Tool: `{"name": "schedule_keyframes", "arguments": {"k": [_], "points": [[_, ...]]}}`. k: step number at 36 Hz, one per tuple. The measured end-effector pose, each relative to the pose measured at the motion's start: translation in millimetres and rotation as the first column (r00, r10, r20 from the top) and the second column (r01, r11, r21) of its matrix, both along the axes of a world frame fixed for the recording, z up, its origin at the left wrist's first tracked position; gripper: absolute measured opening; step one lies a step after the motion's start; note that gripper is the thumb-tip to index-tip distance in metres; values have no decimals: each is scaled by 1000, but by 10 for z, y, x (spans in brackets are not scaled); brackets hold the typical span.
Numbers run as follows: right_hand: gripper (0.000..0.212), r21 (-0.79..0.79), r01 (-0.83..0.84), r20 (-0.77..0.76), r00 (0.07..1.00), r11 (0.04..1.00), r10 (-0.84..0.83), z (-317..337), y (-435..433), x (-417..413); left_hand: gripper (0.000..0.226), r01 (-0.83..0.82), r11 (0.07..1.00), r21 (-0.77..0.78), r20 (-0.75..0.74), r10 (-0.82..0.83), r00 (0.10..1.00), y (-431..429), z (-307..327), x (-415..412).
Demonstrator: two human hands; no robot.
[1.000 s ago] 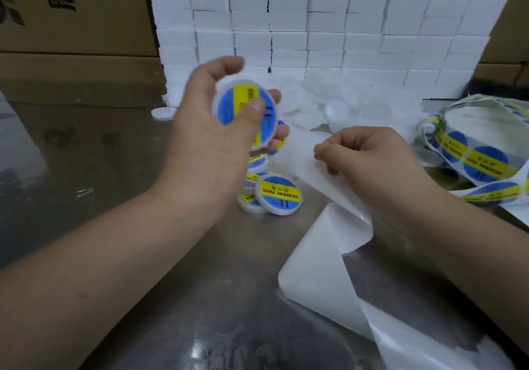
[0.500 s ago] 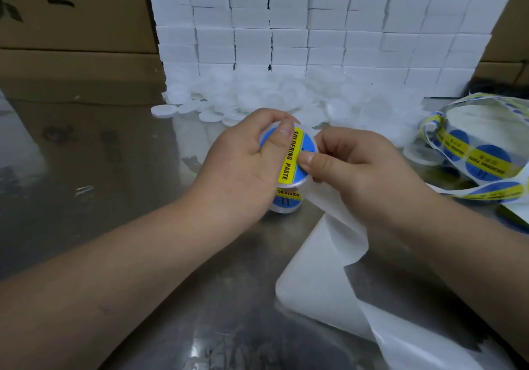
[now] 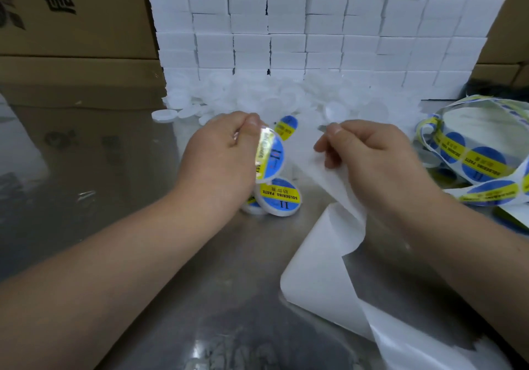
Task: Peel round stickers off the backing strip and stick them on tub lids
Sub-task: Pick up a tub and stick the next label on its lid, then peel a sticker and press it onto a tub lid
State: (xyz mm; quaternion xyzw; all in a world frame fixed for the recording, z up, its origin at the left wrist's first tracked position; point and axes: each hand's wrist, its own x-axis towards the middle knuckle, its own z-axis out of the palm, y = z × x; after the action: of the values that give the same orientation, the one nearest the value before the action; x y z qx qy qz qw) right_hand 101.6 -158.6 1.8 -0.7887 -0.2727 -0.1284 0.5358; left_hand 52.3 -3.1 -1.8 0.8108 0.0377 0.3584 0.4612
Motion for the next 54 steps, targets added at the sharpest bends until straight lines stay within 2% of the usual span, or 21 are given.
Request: {"name": "schedule_keyframes", "arguments": {"k": [2,4,7,10,13,15,18,20,25,28,30,33,36,39,41,44,46,50,52,54], "points": [[31,52,4,0,1000,999,-4,25,-11,13,29,-40,999,-15,-47,40,998,73,8,67],[29,54,-33,5,999,998,33,25,-2,10,33,-75,997,-19,-160,71,984,124,-28,152],[35,9,-72,43,997,997,71,3,24,-11,43,-112,994,11,-373,108,921,146,-87,230],[44,5,-87,103,991,996,86,6,17,-29,47,-115,986,119,-453,158,878,134,-94,262],[48,-13,-77,167,983,997,78,22,-2,-45,46,-167,961,220,-410,246,878,135,-93,270],[51,-14,-101,169,980,995,102,28,-10,-54,45,-168,965,200,-305,225,925,131,-75,242],[50,11,-137,127,983,991,134,35,-11,-66,24,-67,996,66,-126,74,989,93,-37,173],[47,47,-156,72,986,987,152,35,-13,-68,15,24,1000,7,-85,-24,996,62,-25,137],[44,117,-199,-68,976,973,208,28,15,-85,25,304,949,-88,-77,-310,947,3,-50,68],[40,186,-139,-78,985,973,156,24,26,-62,28,375,921,-108,-39,-381,924,-1,-49,54],[35,260,-104,-136,980,960,143,30,33,-57,30,409,904,-127,-22,-415,910,-10,-41,43],[28,410,-69,-278,940,910,197,76,24,-55,36,439,890,-124,5,-442,897,-32,-28,22],[30,440,-1,-414,887,898,204,111,-12,-49,38,447,890,-93,27,-446,894,-32,-19,-7],[43,464,14,-515,818,886,257,127,-43,-19,40,448,890,-84,64,-444,894,-28,-17,-25],[58,468,-22,-563,763,883,317,155,-56,11,43,476,862,-176,103,-465,879,-34,-9,-23],[68,521,-58,-600,685,851,414,230,-84,30,48,538,754,-377,179,-511,841,-45,14,-29],[63,530,-78,-603,665,844,440,247,-92,37,50,557,698,-449,223,-516,827,-49,36,-43],[34,439,-153,-583,701,886,410,183,-26,6,54,595,602,-532,223,-578,785,-65,60,-71],[22,437,-181,-540,731,881,418,146,-10,1,58,569,623,-537,174,-578,797,-66,57,-76],[18,435,-202,-494,761,877,421,134,-15,2,58,511,711,-483,103,-534,839,-53,39,-59]]}}
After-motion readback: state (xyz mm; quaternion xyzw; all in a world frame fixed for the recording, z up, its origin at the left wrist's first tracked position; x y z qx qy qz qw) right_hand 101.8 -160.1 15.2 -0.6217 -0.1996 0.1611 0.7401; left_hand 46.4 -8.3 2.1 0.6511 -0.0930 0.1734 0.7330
